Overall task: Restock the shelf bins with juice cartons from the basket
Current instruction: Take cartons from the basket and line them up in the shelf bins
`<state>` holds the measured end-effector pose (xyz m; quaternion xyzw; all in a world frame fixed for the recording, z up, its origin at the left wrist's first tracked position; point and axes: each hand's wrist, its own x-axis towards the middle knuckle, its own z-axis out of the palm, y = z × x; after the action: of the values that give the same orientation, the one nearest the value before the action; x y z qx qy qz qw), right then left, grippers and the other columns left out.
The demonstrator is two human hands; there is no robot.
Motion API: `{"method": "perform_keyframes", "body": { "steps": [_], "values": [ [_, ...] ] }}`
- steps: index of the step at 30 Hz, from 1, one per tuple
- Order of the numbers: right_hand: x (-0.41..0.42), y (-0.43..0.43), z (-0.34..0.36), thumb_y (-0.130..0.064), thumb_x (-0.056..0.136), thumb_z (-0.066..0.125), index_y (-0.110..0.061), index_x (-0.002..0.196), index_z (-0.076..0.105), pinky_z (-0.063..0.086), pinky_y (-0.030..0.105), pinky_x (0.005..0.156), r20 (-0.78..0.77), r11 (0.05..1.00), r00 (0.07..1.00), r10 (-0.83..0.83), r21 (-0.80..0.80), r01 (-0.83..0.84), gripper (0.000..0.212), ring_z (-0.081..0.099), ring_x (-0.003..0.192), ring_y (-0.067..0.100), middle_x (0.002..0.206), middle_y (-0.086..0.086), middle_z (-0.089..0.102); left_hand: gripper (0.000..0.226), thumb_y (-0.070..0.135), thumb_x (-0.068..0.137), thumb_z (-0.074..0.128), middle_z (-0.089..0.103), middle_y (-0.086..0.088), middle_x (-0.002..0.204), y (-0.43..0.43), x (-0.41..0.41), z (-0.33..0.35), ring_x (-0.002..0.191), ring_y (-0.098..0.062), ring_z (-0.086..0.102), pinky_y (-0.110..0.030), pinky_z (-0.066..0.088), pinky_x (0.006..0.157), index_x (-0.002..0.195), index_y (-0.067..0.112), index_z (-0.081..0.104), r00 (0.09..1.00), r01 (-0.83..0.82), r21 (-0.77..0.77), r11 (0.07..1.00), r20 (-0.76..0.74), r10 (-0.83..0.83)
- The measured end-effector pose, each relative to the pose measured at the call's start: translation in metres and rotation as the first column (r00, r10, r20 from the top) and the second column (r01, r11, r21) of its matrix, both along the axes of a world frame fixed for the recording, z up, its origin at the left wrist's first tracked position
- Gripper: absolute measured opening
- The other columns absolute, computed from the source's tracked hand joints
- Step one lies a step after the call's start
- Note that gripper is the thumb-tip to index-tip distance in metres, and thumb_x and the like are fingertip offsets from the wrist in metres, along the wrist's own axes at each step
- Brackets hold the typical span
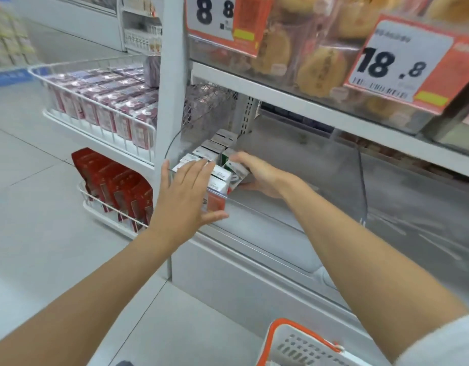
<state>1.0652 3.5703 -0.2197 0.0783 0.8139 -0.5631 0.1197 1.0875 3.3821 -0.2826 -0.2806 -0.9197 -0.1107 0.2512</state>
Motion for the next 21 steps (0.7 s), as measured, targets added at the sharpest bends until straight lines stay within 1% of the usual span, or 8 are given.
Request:
{"method": "perform_keyframes", "body": {
  "steps": [1,3,5,11,13,16,18,21],
  "values": [
    [-0.002,0.001,-0.002,-0.023,0.094,0.048,-0.030,0.112,0.056,0.050,0.041,0.100,-0.005,0.997,0.999,-0.033,-0.069,0.032,0.021,0.061,0.099,0.020,0.125,0.008,0.063,0.104,0.077,0.067,0.048,0.045,-0.008,0.147,0.000,0.001,0.000,0.135,-0.026,0.042,-0.061,0.010,0.115,0.146,0.011,0.038,1.000,0.004,0.001,1.000,-0.008,-0.004],
    [-0.005,0.000,-0.007,-0.009,0.097,0.043,-0.032,0.129,0.045,0.051,0.041,0.096,-0.062,0.994,0.996,-0.065,-0.094,0.059,0.039,0.060,0.101,0.021,0.126,0.004,0.059,0.104,0.077,0.068,0.047,0.046,-0.009,0.146,0.000,0.001,0.000,0.134,-0.027,0.044,-0.061,0.011,0.115,0.146,0.010,0.039,1.000,0.003,-0.001,1.000,-0.014,-0.003],
    [-0.007,-0.003,-0.013,-0.012,0.099,0.050,-0.024,0.144,0.033,0.052,0.042,0.095,-0.114,0.997,0.992,-0.055,-0.062,0.048,0.049,0.062,0.108,0.023,0.131,0.005,0.058,0.104,0.078,0.068,0.047,0.047,-0.009,0.145,0.002,0.002,-0.001,0.133,-0.027,0.045,-0.062,0.012,0.115,0.146,0.009,0.039,1.000,-0.001,-0.001,1.000,-0.014,0.001],
    [-0.011,-0.003,-0.021,-0.027,0.093,0.063,-0.021,0.148,0.031,0.048,0.050,0.101,-0.146,0.997,0.986,-0.082,-0.010,0.082,0.064,0.058,0.120,0.029,0.137,0.012,0.054,0.106,0.080,0.068,0.041,0.045,-0.006,0.146,0.001,0.005,0.002,0.135,-0.024,0.042,-0.059,0.007,0.117,0.149,0.012,0.034,1.000,-0.013,-0.013,1.000,0.024,0.013],
    [-0.004,-0.001,-0.020,-0.036,0.092,0.063,-0.023,0.151,0.028,0.042,0.037,0.107,-0.178,0.993,0.983,-0.049,0.095,0.067,0.070,0.048,0.131,0.025,0.147,0.009,0.045,0.107,0.081,0.068,0.039,0.044,-0.005,0.147,0.000,0.007,0.007,0.137,-0.023,0.039,-0.058,0.006,0.117,0.151,0.014,0.029,0.999,-0.021,-0.040,0.999,0.049,0.023],
    [0.017,0.002,-0.010,-0.043,0.092,0.061,-0.021,0.148,0.034,0.028,0.017,0.098,-0.315,0.939,0.949,-0.003,0.324,0.111,0.066,0.039,0.136,0.021,0.149,0.009,0.041,0.113,0.085,0.066,0.038,0.031,-0.003,0.155,-0.001,0.013,0.017,0.145,-0.020,0.023,-0.058,0.001,0.118,0.154,0.019,0.016,0.991,-0.030,-0.062,0.998,0.125,0.037],
    [0.041,0.008,-0.004,-0.037,0.091,0.064,-0.016,0.143,0.043,0.027,0.013,0.096,-0.398,0.897,0.916,0.042,0.418,0.141,0.060,0.041,0.134,0.021,0.145,0.009,0.046,0.115,0.084,0.064,0.049,0.027,-0.005,0.157,0.002,0.025,0.026,0.147,-0.021,0.020,-0.057,0.002,0.116,0.154,0.019,0.018,0.986,-0.052,-0.009,0.999,0.159,0.053],
    [0.088,0.017,0.003,-0.031,0.090,0.064,-0.015,0.139,0.049,0.029,0.027,0.108,-0.394,0.792,0.912,0.112,0.590,0.157,0.053,0.041,0.133,0.024,0.142,0.008,0.050,0.096,0.071,0.064,0.066,0.049,-0.010,0.137,0.020,0.059,0.037,0.129,-0.030,0.043,-0.049,0.029,0.107,0.138,0.015,0.045,0.996,-0.043,0.164,0.985,0.083,0.030]
  ]
}}
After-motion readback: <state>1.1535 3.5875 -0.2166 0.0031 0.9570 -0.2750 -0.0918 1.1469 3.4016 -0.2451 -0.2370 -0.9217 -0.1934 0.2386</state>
